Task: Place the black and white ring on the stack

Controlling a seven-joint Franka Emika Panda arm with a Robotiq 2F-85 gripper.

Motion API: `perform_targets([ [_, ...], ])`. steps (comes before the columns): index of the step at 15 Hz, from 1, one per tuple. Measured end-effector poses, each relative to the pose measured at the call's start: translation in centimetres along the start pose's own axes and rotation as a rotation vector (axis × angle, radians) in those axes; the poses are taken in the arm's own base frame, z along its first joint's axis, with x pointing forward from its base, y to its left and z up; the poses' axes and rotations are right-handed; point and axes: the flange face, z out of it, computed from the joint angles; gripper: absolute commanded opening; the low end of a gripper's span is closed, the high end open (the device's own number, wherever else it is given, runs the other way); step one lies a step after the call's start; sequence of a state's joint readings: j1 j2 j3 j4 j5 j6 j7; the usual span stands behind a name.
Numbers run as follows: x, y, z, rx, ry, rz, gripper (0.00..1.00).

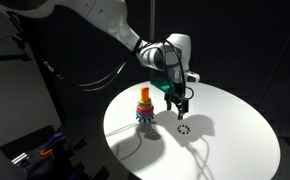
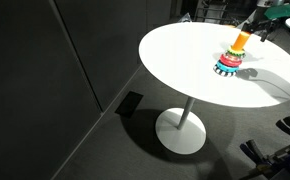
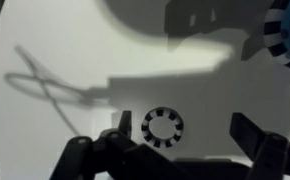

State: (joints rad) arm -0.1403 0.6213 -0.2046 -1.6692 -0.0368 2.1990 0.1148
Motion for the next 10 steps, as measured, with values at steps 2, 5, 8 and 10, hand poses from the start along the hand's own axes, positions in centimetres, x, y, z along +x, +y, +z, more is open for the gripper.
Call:
perform_targets([
  [2, 0.0, 0.0, 0.0, 0.0, 0.0, 0.0, 1.0],
  [5, 0.2, -0.1, 0.5, 0.0, 0.009, 0.012, 1.0],
  [8, 0.6, -0.2, 1.6, -0.001, 0.036, 0.042, 1.0],
  [10, 0.8, -0.3, 2.4, -0.001, 0.056, 0.06, 1.0],
])
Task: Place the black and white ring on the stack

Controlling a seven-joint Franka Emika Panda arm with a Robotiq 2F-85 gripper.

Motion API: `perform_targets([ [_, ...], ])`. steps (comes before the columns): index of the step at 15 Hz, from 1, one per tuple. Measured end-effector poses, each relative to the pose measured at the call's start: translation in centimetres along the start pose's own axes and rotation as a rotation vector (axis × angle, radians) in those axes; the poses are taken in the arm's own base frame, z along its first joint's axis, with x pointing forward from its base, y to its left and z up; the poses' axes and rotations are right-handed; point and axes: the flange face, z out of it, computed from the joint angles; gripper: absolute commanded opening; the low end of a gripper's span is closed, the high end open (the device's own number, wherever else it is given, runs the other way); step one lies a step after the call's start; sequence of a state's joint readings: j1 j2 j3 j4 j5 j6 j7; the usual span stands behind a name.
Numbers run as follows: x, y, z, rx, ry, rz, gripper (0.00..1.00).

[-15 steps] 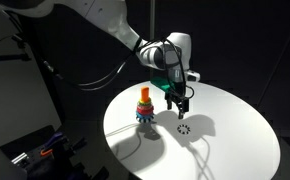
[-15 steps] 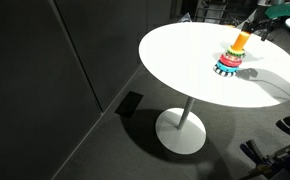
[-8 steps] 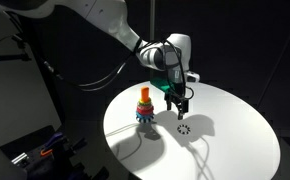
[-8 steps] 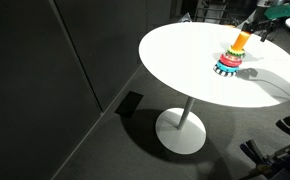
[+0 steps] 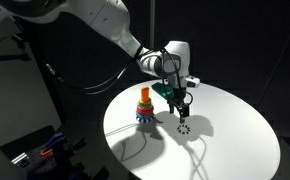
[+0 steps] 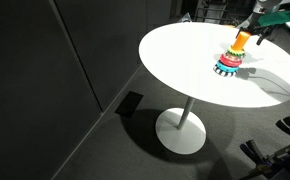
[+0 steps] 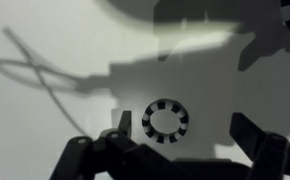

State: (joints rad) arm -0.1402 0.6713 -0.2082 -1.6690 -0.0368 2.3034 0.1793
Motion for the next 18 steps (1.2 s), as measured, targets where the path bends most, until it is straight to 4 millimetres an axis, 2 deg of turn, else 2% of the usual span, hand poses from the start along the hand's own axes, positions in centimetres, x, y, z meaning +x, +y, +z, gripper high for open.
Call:
perform_targets([
  [8, 0.8, 0.2, 3.1, -0.004, 0.071, 0.066, 1.0],
  [18, 1.3, 0.9, 5.4, -0.008, 0.126, 0.124, 1.0],
])
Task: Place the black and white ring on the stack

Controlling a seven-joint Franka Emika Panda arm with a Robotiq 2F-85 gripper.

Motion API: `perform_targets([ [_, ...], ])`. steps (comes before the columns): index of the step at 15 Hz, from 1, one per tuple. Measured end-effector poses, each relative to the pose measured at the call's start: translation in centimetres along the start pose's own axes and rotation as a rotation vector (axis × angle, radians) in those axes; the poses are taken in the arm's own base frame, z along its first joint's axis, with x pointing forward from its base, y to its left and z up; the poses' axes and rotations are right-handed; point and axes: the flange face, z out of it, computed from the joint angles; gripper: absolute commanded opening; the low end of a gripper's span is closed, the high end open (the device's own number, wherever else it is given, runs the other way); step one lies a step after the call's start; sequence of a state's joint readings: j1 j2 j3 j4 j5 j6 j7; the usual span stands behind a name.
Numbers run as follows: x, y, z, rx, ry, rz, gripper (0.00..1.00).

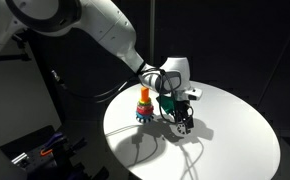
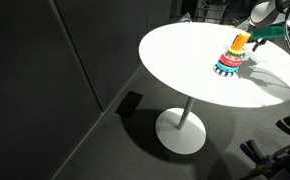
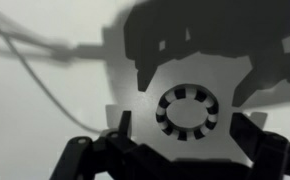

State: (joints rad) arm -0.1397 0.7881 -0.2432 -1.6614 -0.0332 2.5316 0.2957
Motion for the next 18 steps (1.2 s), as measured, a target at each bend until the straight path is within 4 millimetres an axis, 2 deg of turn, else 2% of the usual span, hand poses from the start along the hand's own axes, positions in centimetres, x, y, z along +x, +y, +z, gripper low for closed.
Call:
perform_targets([
  [18, -0.3, -0.2, 2.3, 0.036, 0.053, 0.052, 1.0],
])
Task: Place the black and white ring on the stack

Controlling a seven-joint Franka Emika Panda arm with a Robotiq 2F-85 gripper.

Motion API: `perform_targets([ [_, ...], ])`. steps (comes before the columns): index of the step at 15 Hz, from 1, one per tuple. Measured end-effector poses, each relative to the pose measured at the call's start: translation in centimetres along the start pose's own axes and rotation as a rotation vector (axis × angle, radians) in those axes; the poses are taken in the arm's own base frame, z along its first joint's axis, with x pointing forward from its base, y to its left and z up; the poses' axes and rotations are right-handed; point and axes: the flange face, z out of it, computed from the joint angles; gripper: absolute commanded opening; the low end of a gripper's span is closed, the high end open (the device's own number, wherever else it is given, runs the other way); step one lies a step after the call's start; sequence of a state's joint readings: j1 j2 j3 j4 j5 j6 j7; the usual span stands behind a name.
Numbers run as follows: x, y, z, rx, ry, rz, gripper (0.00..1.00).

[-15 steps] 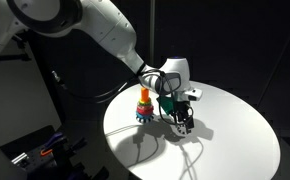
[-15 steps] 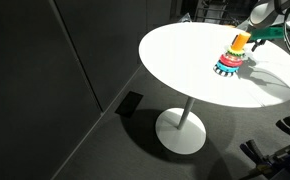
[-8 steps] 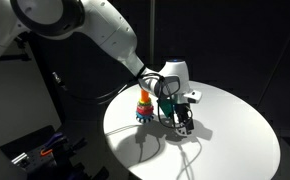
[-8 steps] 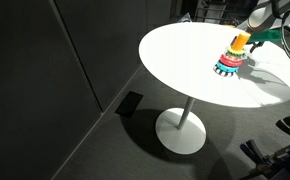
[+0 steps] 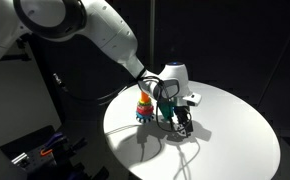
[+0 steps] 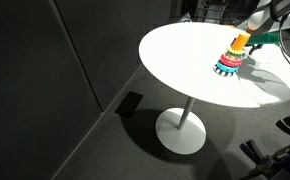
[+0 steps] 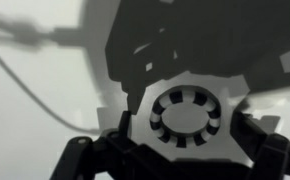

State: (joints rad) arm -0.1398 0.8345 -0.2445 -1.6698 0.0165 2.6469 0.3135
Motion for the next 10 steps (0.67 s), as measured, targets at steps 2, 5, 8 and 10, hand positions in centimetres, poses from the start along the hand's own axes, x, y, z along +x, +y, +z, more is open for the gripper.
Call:
perform_targets([
  [2, -0.01, 0.04, 0.01, 0.002, -0.001, 0.005, 0.74],
  [5, 0.06, -0.15, -0.13, 0.013, 0.001, 0.017, 0.5],
  [8, 0.21, -0.19, -0.4, 0.024, 0.003, 0.031, 0.42],
  [10, 0.4, 0.16, -0.56, 0.025, 0.006, 0.039, 0.41],
])
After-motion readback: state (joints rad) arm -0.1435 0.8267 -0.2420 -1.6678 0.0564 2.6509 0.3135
